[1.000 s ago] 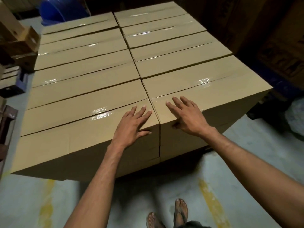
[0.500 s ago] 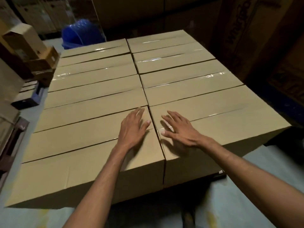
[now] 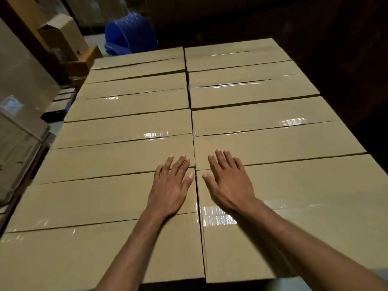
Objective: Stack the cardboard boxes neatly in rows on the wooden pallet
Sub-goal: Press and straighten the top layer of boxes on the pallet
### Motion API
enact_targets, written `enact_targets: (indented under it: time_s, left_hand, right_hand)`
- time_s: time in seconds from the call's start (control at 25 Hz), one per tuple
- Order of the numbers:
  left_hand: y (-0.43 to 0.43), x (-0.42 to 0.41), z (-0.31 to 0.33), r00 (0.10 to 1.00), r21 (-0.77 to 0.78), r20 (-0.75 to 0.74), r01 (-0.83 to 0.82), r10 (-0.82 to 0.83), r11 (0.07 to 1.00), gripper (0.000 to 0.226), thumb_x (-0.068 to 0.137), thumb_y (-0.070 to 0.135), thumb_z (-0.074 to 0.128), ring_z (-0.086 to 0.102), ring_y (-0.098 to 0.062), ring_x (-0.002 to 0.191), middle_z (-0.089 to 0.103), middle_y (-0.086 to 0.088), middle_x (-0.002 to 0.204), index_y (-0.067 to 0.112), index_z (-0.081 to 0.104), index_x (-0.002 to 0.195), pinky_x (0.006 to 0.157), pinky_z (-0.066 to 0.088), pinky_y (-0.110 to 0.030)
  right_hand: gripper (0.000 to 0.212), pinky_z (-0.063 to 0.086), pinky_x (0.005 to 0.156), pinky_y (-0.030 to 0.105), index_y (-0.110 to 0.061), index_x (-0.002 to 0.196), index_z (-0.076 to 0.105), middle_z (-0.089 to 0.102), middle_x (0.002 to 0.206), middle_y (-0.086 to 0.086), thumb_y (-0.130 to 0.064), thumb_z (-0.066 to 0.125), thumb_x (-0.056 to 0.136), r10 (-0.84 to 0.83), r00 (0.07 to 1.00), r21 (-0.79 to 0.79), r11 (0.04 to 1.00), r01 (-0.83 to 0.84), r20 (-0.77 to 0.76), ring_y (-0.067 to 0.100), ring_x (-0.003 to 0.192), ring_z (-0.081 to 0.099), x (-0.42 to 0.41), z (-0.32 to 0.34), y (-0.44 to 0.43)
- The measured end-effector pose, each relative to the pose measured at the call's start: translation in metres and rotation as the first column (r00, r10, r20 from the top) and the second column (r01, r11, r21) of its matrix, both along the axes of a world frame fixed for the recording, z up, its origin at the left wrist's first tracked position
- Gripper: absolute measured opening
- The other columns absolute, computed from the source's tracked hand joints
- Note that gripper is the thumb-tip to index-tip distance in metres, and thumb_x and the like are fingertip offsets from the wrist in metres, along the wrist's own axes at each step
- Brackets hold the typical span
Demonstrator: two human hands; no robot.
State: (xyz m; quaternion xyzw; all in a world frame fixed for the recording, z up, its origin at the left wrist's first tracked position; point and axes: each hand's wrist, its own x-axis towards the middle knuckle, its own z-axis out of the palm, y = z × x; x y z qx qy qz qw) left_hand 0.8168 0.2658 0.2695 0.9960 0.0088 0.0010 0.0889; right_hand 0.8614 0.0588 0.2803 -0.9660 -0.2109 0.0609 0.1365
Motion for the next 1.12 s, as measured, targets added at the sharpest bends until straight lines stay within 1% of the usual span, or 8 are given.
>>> enact_targets:
  time_s: [0.12, 0.2, 0.24, 0.36, 0.48, 0.6, 0.76, 1.12]
  left_hand:
    - [0.002, 0.013, 0.014, 1.000, -0.048, 0.024, -0.003, 0.004, 0.999, 0.060, 0.104, 0.065, 0.022, 0.022, -0.015, 0.148, 0.032, 0.011, 0.160, 0.035, 0.034, 0.154, 0.122, 0.015, -0.038]
    - [0.008, 0.042, 0.022, 0.999, -0.128, 0.041, 0.011, -0.005, 0.992, 0.058, 0.103, 0.064, 0.027, 0.029, -0.016, 0.142, 0.036, 0.006, 0.154, 0.036, 0.031, 0.154, 0.121, 0.020, -0.039]
    - [0.013, 0.062, 0.024, 0.998, -0.149, 0.059, 0.004, 0.005, 0.989, 0.059, 0.104, 0.062, 0.028, 0.028, -0.017, 0.144, 0.034, 0.004, 0.157, 0.036, 0.027, 0.157, 0.122, 0.019, -0.041]
    - [0.026, 0.142, 0.028, 0.995, -0.136, 0.084, -0.043, 0.055, 0.990, 0.065, 0.107, 0.057, 0.021, 0.011, -0.019, 0.156, 0.013, 0.001, 0.171, 0.027, 0.011, 0.164, 0.127, 0.007, -0.044]
    - [0.043, 0.212, 0.022, 0.997, -0.053, 0.010, -0.074, 0.074, 0.996, 0.071, 0.106, 0.061, 0.013, -0.004, -0.019, 0.158, -0.003, 0.003, 0.172, 0.023, 0.000, 0.164, 0.128, -0.002, -0.046]
    - [0.065, 0.235, 0.009, 0.996, -0.004, -0.012, -0.093, 0.093, 0.996, 0.073, 0.103, 0.067, 0.012, 0.004, -0.020, 0.158, 0.008, 0.006, 0.172, 0.027, 0.013, 0.164, 0.127, 0.003, -0.048]
    - [0.071, 0.228, 0.000, 0.990, -0.013, 0.055, -0.129, 0.130, 0.992, 0.068, 0.103, 0.067, 0.018, 0.017, -0.016, 0.156, 0.025, 0.009, 0.168, 0.030, 0.030, 0.159, 0.125, 0.010, -0.047]
    - [0.068, 0.237, -0.003, 0.987, -0.021, 0.052, -0.148, 0.149, 0.989, 0.066, 0.104, 0.065, 0.018, 0.011, -0.017, 0.157, 0.022, 0.007, 0.168, 0.029, 0.030, 0.159, 0.127, 0.007, -0.045]
  right_hand:
    - [0.069, 0.005, 0.129, 0.042, -0.030, 0.162, 0.021, 0.006, 0.172, -0.005, -0.066, 0.011, 0.104, -0.013, 1.000, 0.041, 0.999, 0.014, -0.014, 0.016, 0.159, 0.000, 0.011, 0.011, 0.003]
    - [0.060, 0.008, 0.127, 0.036, -0.027, 0.157, 0.037, 0.022, 0.169, -0.002, -0.059, 0.022, 0.107, -0.014, 1.000, 0.152, 0.988, 0.016, -0.013, 0.015, 0.156, 0.013, 0.043, 0.018, 0.013]
    - [0.058, 0.010, 0.127, 0.036, -0.024, 0.157, 0.036, 0.024, 0.169, 0.000, -0.054, 0.026, 0.108, -0.010, 1.000, 0.176, 0.984, 0.007, 0.015, 0.016, 0.156, 0.015, 0.067, 0.021, 0.021]
    - [0.063, 0.010, 0.128, 0.042, -0.018, 0.163, 0.016, 0.012, 0.172, 0.007, -0.047, 0.028, 0.109, -0.048, 0.995, 0.121, 0.992, 0.037, 0.090, 0.022, 0.158, 0.008, 0.161, 0.025, 0.047]
    - [0.072, 0.008, 0.128, 0.049, -0.021, 0.165, 0.009, 0.004, 0.172, 0.010, -0.059, 0.021, 0.105, -0.064, 0.996, -0.005, 0.998, 0.065, 0.056, 0.028, 0.159, 0.003, 0.232, 0.014, 0.059]
    - [0.073, 0.013, 0.125, 0.051, -0.027, 0.161, 0.020, 0.015, 0.171, 0.009, -0.065, 0.010, 0.099, -0.051, 0.996, -0.038, 0.998, 0.054, 0.077, 0.030, 0.157, 0.009, 0.246, -0.001, 0.064]
    - [0.069, 0.012, 0.127, 0.048, -0.030, 0.161, 0.021, 0.016, 0.171, 0.007, -0.064, 0.010, 0.102, -0.019, 0.996, -0.039, 0.999, 0.023, 0.083, 0.029, 0.157, 0.011, 0.238, -0.002, 0.068]
    - [0.072, 0.007, 0.128, 0.046, -0.032, 0.163, 0.017, 0.011, 0.172, 0.003, -0.068, 0.008, 0.101, -0.037, 0.995, -0.030, 0.999, 0.039, 0.089, 0.024, 0.159, 0.005, 0.251, -0.012, 0.064]
